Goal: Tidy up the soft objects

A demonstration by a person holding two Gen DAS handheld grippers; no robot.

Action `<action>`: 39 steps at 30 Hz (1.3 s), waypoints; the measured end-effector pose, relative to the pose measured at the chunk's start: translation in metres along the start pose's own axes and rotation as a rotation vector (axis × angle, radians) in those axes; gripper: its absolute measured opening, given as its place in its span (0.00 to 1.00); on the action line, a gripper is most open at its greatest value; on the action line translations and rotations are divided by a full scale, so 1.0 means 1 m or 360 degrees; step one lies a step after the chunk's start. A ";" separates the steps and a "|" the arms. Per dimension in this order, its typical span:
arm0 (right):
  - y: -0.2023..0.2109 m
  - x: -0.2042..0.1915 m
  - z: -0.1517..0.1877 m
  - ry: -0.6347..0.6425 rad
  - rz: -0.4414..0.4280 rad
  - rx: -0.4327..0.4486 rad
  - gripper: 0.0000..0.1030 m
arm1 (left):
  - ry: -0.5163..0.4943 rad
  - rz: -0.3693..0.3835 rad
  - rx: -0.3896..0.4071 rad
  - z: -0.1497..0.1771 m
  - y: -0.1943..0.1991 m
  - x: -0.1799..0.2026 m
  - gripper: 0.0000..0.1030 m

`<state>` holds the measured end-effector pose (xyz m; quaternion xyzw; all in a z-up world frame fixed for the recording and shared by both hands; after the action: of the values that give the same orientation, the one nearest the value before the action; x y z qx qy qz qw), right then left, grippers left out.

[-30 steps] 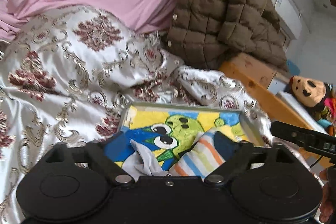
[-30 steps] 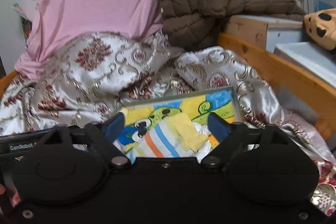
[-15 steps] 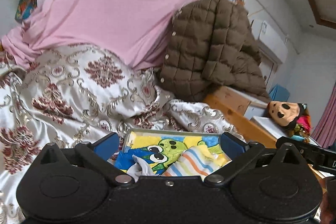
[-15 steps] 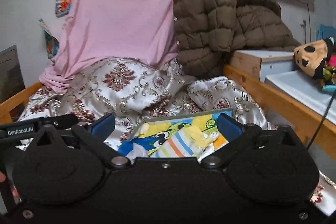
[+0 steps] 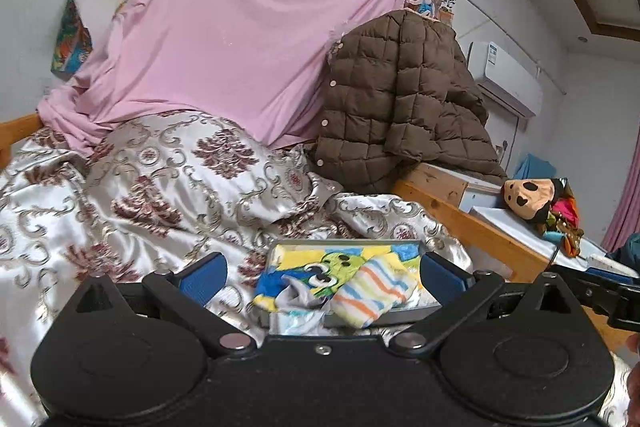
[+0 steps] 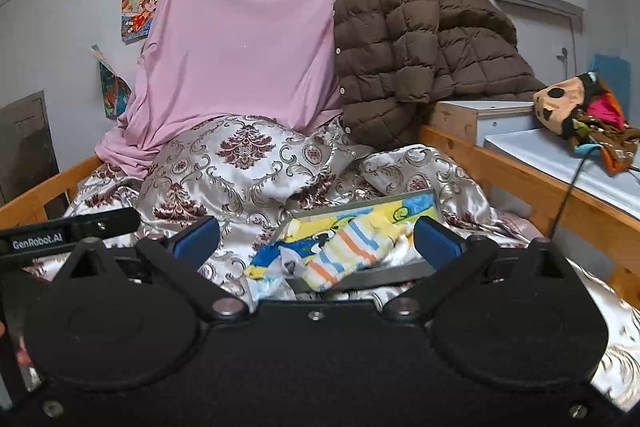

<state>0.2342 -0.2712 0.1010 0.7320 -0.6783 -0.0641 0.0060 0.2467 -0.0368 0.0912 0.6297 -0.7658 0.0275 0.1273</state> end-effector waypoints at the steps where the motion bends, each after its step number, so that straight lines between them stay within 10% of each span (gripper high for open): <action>1: 0.004 -0.001 0.003 0.0006 0.0008 0.0000 0.99 | 0.0000 -0.0007 0.0000 0.003 0.005 -0.002 0.99; 39: 0.050 -0.021 0.122 0.0193 0.0094 -0.0429 0.99 | -0.0249 -0.0091 -0.0377 0.148 0.083 -0.043 0.99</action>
<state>0.1704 -0.2451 -0.0134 0.7069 -0.6831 -0.1100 0.1470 0.1500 -0.0083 -0.0520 0.6321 -0.7531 -0.1159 0.1412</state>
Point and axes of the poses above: each gripper's, at about its wrist camera, not at the fingertips, and y roughly against the way its jaws point, x to its right, z to its underside, the point moved 9 cm from there along -y, roughly the way its jaws point, and after that the axes turned 8 degrees about x, right-handed, at the moved point
